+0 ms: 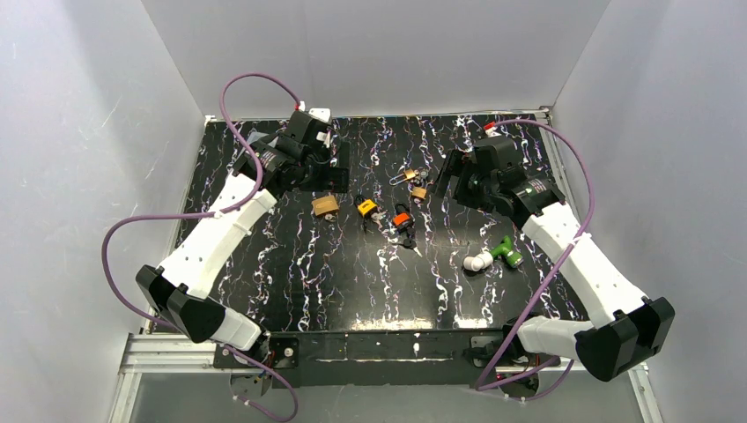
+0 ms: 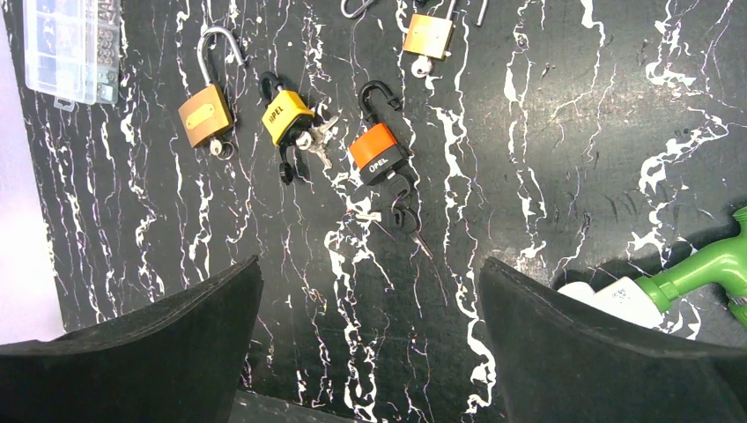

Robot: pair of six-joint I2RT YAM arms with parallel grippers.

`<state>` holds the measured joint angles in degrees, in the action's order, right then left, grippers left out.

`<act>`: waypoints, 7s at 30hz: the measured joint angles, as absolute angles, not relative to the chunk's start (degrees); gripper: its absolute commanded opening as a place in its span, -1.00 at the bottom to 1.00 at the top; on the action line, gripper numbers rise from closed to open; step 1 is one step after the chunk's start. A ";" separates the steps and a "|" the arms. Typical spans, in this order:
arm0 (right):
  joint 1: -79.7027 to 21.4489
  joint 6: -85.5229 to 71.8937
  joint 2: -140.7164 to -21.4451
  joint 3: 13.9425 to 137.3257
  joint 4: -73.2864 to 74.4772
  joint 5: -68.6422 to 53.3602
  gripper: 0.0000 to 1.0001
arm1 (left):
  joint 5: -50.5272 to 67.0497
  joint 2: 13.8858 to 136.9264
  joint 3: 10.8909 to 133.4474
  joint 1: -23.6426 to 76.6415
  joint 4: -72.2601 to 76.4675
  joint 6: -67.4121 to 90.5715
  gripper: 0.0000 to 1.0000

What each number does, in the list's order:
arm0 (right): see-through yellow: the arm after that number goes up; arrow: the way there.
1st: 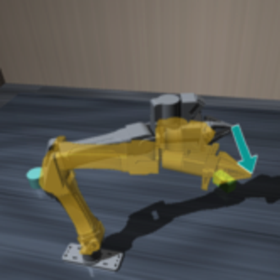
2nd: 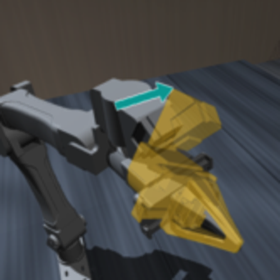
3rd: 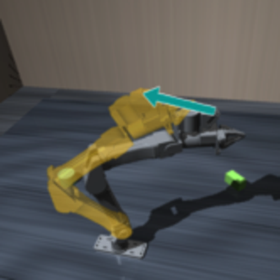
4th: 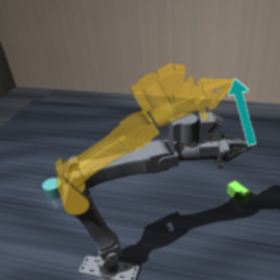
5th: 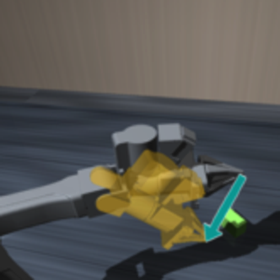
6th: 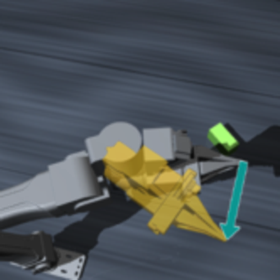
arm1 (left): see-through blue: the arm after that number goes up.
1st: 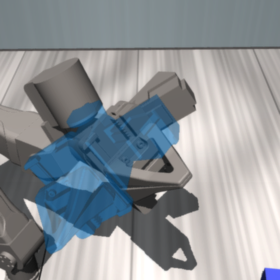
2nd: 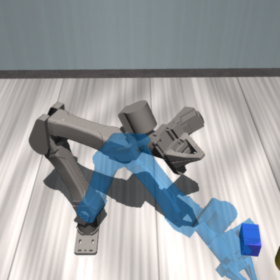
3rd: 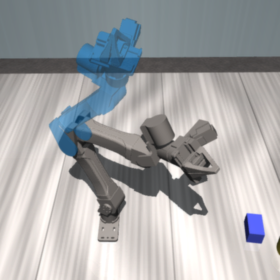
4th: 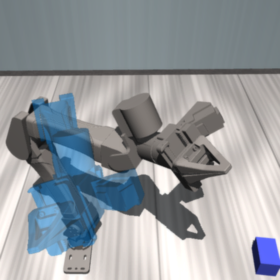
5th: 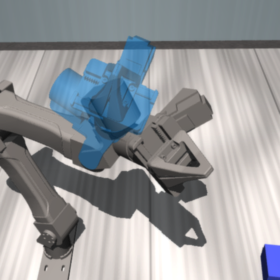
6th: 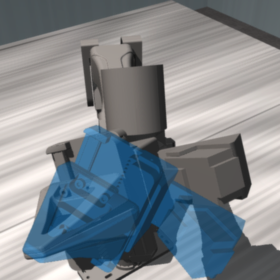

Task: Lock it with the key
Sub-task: Pick up the lock from the center of the board, then lock the lock.

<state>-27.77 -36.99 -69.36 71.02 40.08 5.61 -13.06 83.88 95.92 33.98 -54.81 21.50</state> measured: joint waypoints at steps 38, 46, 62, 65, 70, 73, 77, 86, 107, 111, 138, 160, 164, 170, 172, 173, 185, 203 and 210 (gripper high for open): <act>-27.94 -40.83 -89.91 74.20 40.17 8.36 0.64 | -9.11 76.35 80.58 33.98 -53.16 23.18 0.99; -33.70 -33.99 -104.79 89.42 40.09 6.14 0.64 | -13.68 75.86 80.23 30.41 -55.99 26.01 0.99; -43.87 -25.72 -131.22 123.56 46.23 6.65 0.65 | -18.20 68.66 90.21 20.34 -61.85 32.67 0.99; -43.80 -23.95 -131.22 122.06 46.28 7.67 0.65 | -18.18 67.99 90.72 20.34 -61.97 32.63 0.99; -43.74 -19.88 -130.85 116.96 45.05 8.68 0.65 | -17.58 68.86 90.68 20.34 -62.21 32.58 0.99; -43.90 -17.52 -130.86 115.69 44.84 8.45 0.65 | -17.13 69.28 90.50 20.34 -62.23 32.47 0.99; -44.40 -15.36 -130.87 115.61 44.03 7.70 0.62 | -16.72 69.44 90.39 20.34 -62.26 32.33 0.99; -45.80 -13.56 -132.03 115.62 43.02 7.15 0.55 | -15.09 69.78 89.25 20.34 -62.23 32.18 0.99; -46.04 -13.75 -133.73 114.57 41.18 9.82 0.34 | -12.18 70.08 85.99 20.34 -61.86 32.12 0.99; -46.04 -14.53 -133.73 113.09 40.47 8.98 0.18 | -11.72 70.10 85.54 20.34 -61.76 31.91 0.99; -45.05 -10.67 -75.59 77.79 29.82 -13.62 -0.97 | 20.47 70.31 84.31 20.36 -50.10 18.82 0.77; -49.72 -3.76 -63.13 77.85 35.48 -27.10 -0.97 | 50.27 74.81 86.98 27.93 -47.58 29.66 0.08; -50.69 -2.62 -63.14 79.19 35.85 -26.15 -0.97 | 51.44 75.62 86.98 28.39 -46.90 31.65 0.02; -51.84 -1.30 -63.95 80.07 36.32 -24.08 -0.97 | 53.00 76.01 86.98 29.33 -45.88 33.96 -0.10; -52.02 -1.17 -64.12 80.07 36.36 -23.35 -0.97 | 53.31 76.10 86.96 29.57 -45.61 34.41 -0.12; -52.16 -0.96 -64.14 80.07 36.34 -22.88 -0.97 | 53.46 76.16 86.96 29.68 -45.47 34.60 -0.13; -52.52 1.00 -64.21 81.21 36.32 -21.93 -0.97 | 54.50 76.45 85.64 30.24 -44.33 36.17 -0.52; -46.99 -6.71 -61.58 77.12 28.24 -24.61 0.70 | 49.71 71.40 81.17 30.61 -34.93 39.64 -1.00; -30.79 -23.20 -57.89 69.03 8.67 -39.38 0.70 | 46.62 65.10 81.03 30.61 -23.77 45.92 -1.00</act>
